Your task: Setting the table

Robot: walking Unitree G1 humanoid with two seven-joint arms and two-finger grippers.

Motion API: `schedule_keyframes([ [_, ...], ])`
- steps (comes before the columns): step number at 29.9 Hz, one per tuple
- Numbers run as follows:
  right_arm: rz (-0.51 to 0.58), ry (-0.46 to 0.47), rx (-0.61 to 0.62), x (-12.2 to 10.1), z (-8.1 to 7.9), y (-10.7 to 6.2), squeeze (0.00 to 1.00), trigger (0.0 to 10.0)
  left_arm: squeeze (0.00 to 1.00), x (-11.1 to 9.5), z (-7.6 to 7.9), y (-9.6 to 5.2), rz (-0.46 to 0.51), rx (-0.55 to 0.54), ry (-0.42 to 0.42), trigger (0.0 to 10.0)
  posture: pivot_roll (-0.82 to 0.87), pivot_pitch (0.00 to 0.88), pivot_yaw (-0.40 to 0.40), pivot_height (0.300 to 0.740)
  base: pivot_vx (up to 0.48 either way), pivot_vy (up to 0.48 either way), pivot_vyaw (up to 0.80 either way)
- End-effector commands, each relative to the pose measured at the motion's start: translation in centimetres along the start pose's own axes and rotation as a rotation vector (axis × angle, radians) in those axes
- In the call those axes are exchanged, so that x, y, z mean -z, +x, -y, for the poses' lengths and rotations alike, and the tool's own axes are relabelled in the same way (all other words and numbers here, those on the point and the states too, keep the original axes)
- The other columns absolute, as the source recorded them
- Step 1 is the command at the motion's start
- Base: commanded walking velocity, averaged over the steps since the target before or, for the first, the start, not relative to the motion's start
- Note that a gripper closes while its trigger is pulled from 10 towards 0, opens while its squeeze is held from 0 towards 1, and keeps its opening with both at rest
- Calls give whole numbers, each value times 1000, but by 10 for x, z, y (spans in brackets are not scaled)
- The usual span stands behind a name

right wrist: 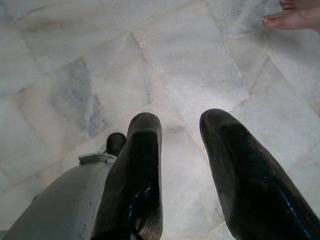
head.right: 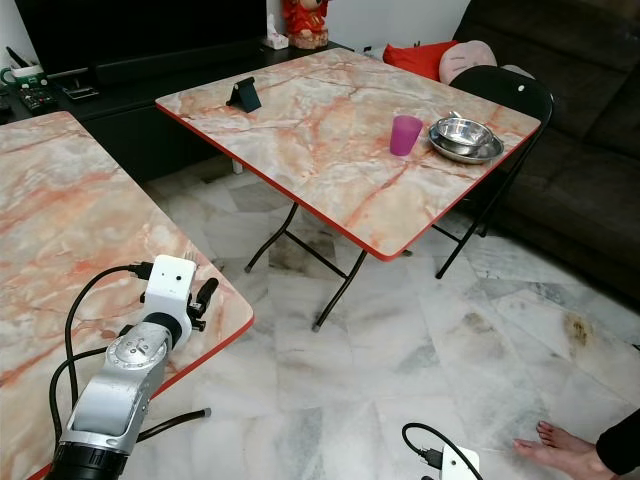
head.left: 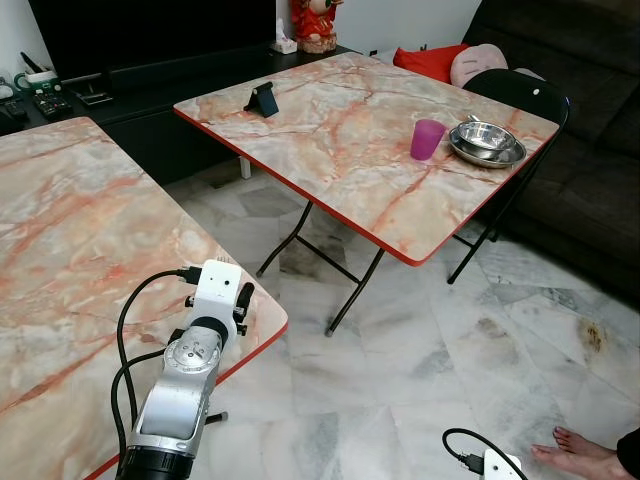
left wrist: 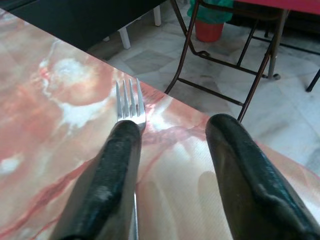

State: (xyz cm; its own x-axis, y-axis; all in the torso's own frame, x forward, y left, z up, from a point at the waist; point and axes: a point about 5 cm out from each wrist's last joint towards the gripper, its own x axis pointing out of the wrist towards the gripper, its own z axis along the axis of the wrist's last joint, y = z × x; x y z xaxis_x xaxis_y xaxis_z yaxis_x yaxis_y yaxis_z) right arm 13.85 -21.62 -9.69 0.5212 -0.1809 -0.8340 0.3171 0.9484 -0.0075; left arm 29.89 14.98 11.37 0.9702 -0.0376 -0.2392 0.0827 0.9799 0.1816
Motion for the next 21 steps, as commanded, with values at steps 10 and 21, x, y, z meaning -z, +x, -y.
schedule_keyframes([
  [10, 8, -3, 12, -3, 5, 0, 0, 10000, 0, -7, 0, 15, 23, -32, -15, 10000, 126, 0, -92, 740, 0, 0, 0],
  [21, 7, -4, 12, -3, 5, 0, 0, 10000, 0, -2, -9, 21, 15, -72, -7, 10000, 122, 0, -92, 740, 0, 0, 0],
])
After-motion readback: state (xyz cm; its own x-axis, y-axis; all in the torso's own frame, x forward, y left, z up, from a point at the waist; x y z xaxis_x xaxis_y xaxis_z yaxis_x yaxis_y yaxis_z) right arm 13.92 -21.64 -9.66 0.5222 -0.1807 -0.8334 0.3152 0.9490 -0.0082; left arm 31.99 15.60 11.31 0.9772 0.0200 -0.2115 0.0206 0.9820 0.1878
